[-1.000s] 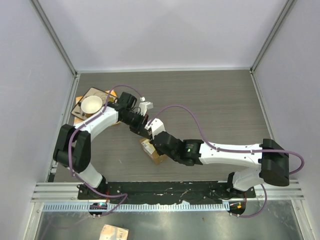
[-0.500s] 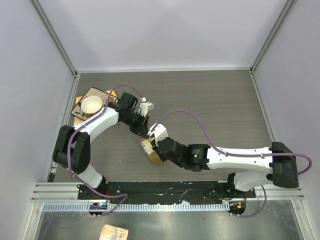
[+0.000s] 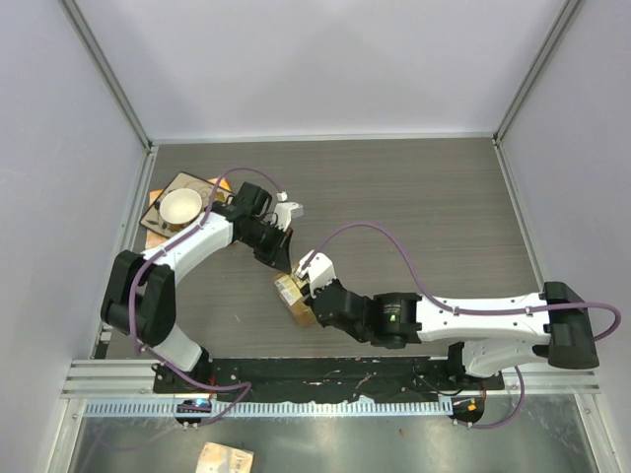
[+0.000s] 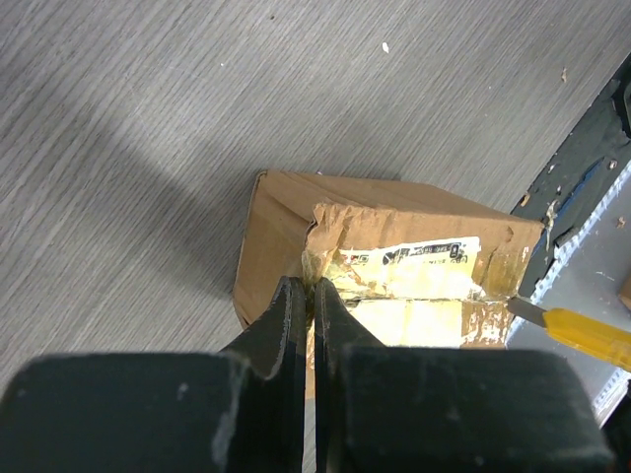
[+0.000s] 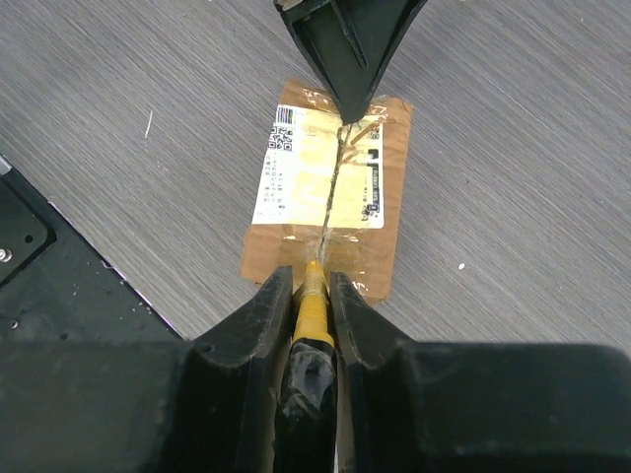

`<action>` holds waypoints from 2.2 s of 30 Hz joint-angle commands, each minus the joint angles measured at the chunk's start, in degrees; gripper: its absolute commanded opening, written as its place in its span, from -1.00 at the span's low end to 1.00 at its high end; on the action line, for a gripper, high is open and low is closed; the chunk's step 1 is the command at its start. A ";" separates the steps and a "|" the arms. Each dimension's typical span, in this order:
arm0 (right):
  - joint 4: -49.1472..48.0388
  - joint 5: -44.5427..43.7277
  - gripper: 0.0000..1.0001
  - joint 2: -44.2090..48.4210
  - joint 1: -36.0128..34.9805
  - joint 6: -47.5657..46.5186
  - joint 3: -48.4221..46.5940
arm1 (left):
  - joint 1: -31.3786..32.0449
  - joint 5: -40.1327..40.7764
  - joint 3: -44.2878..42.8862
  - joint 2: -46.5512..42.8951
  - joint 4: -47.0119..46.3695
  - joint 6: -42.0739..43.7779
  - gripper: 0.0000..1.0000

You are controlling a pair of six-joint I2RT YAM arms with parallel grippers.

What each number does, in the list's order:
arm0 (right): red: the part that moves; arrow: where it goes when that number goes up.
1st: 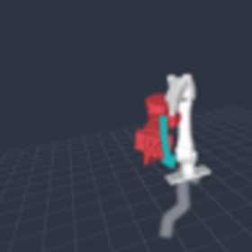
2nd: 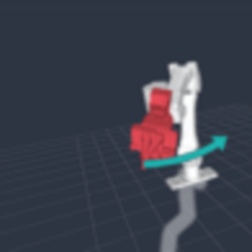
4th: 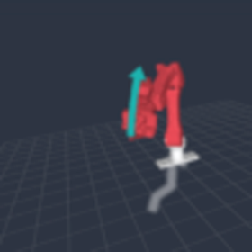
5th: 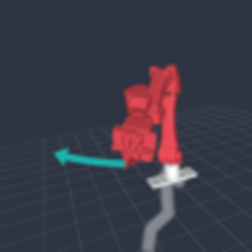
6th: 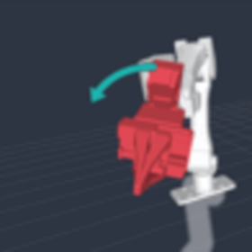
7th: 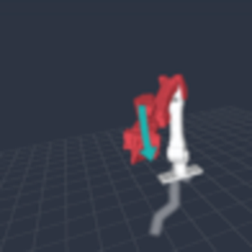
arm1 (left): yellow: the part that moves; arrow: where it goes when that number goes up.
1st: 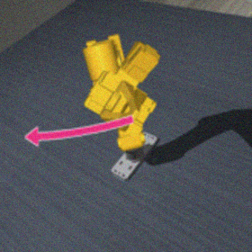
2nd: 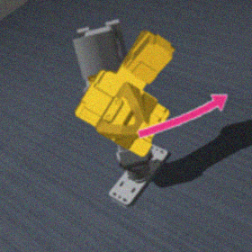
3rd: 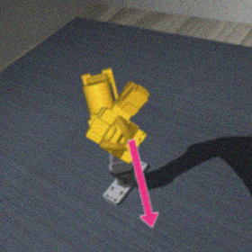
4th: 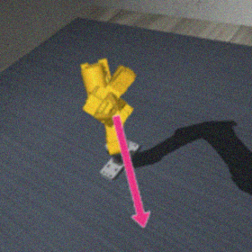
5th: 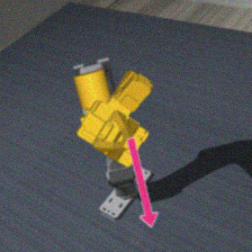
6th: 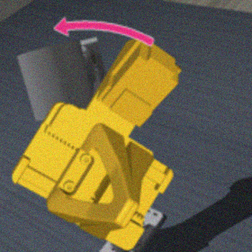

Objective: Unpack the express box

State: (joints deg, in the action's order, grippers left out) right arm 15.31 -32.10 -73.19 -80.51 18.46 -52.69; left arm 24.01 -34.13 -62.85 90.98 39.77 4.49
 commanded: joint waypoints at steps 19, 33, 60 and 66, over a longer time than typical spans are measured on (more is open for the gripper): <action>10.61 -1.83 -0.99 9.64 -8.26 12.04 4.52 | -1.42 13.48 -1.84 -1.95 -5.23 1.57 -1.00; 13.08 -13.25 -0.99 12.54 -8.00 15.99 6.19 | -1.42 8.29 -9.30 -4.67 3.99 -1.68 -0.52; -0.19 8.54 -0.98 4.81 21.26 21.45 4.62 | 11.49 23.49 -3.52 -18.73 5.06 41.10 0.46; -3.88 14.60 -0.99 1.21 29.17 21.09 4.00 | 13.61 25.78 -1.40 -17.24 -0.21 46.48 0.61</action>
State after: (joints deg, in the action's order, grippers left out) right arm 16.51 -21.32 -70.39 -54.83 39.11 -46.35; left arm 37.50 -12.03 -65.34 73.54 44.95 43.29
